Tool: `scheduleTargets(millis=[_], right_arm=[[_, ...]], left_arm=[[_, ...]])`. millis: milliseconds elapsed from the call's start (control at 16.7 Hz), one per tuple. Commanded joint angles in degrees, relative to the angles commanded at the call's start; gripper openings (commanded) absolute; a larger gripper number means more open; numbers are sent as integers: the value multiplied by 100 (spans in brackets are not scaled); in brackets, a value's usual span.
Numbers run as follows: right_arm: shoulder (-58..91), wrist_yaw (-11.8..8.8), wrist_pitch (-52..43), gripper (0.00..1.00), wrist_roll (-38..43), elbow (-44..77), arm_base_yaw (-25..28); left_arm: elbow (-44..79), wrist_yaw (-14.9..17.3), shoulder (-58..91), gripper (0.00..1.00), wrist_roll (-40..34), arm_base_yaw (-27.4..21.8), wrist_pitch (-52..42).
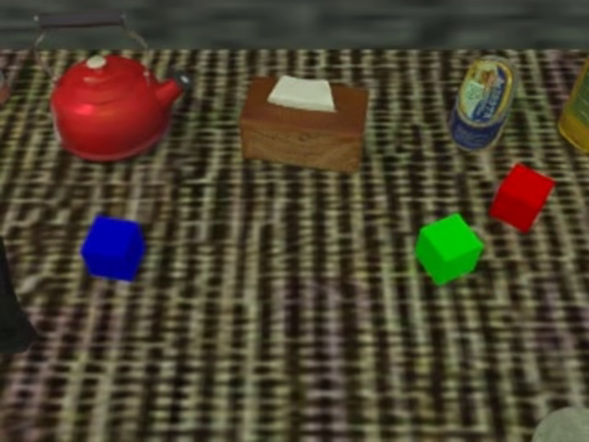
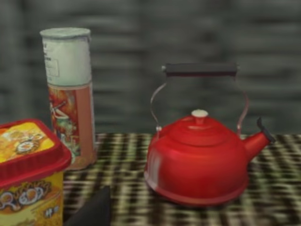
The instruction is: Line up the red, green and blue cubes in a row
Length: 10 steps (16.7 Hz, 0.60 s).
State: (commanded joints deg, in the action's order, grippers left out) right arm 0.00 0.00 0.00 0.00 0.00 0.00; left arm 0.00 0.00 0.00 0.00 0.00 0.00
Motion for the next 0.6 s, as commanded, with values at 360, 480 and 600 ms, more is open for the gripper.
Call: scheduleTargets(millis=[360, 480, 600], right_arm=[[586, -13, -391, 100, -255, 588, 56], [1241, -15, -794, 100, -517, 1241, 101], [2136, -12, -1308, 100, -847, 2105, 153]], left_arm=[[0, 0, 0, 100, 0, 0, 0], [0, 0, 0, 100, 0, 0, 0], [0, 0, 0, 100, 0, 0, 0]])
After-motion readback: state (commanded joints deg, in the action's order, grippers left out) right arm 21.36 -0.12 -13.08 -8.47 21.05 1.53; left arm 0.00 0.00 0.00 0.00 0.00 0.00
